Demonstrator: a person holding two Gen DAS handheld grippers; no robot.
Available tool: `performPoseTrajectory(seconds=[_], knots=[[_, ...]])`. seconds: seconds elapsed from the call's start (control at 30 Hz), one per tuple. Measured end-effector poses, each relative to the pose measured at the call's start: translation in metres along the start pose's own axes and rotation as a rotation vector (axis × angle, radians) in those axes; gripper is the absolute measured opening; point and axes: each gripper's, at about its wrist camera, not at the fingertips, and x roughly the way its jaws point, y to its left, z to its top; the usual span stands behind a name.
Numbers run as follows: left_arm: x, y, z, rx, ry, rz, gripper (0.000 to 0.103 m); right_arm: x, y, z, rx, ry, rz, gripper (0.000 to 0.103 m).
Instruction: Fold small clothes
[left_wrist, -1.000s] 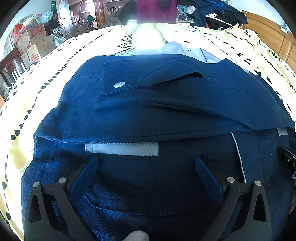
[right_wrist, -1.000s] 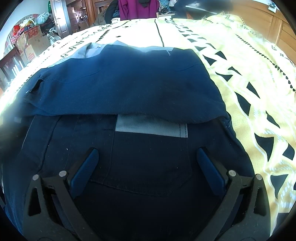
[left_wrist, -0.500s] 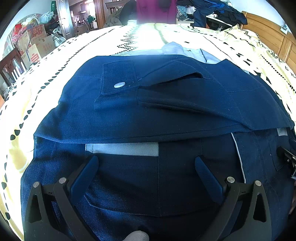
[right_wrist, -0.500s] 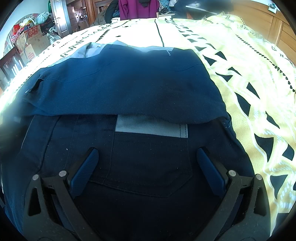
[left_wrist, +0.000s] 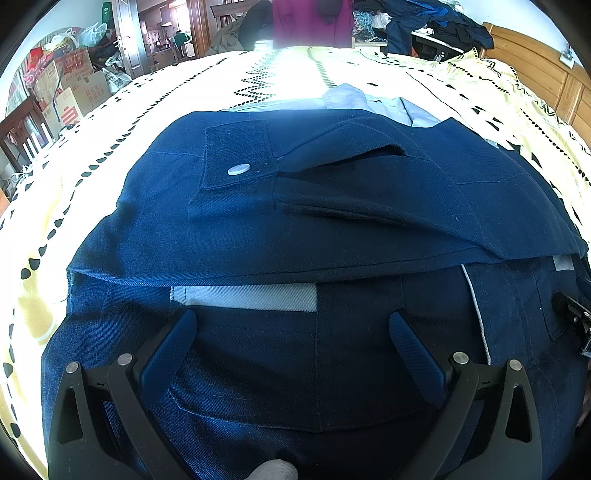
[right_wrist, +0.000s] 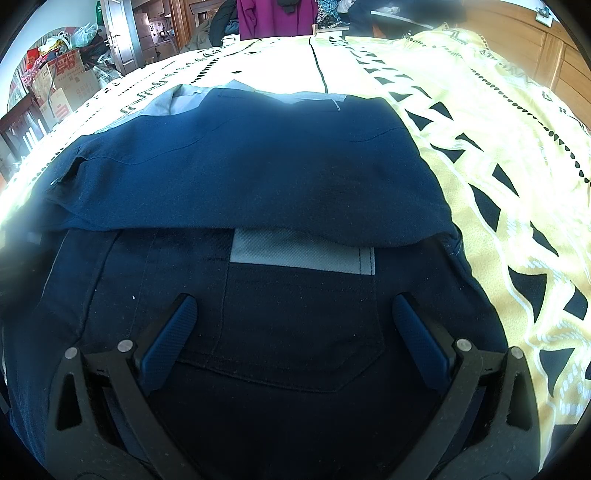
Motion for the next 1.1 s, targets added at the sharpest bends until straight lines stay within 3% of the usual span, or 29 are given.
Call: performPoseTrajectory(seconds=[0.9,1.0,1.1], knots=[[0.002,-0.001,0.009,-0.014,0.025,0.009,0.103,0.001,0.004,0.004,-0.006,0.027,-0.028,0.103],[-0.001,0.004,0.011,-0.022,0.040,-0.021,0.103,-0.003,0.000,0.007,-0.017,0.068,0.012,0.103],[-0.026,0.030,0.021,-0.103,0.047,-0.123,0.097,-0.027,-0.008,0.004,-0.054,0.095,0.035,0.102]])
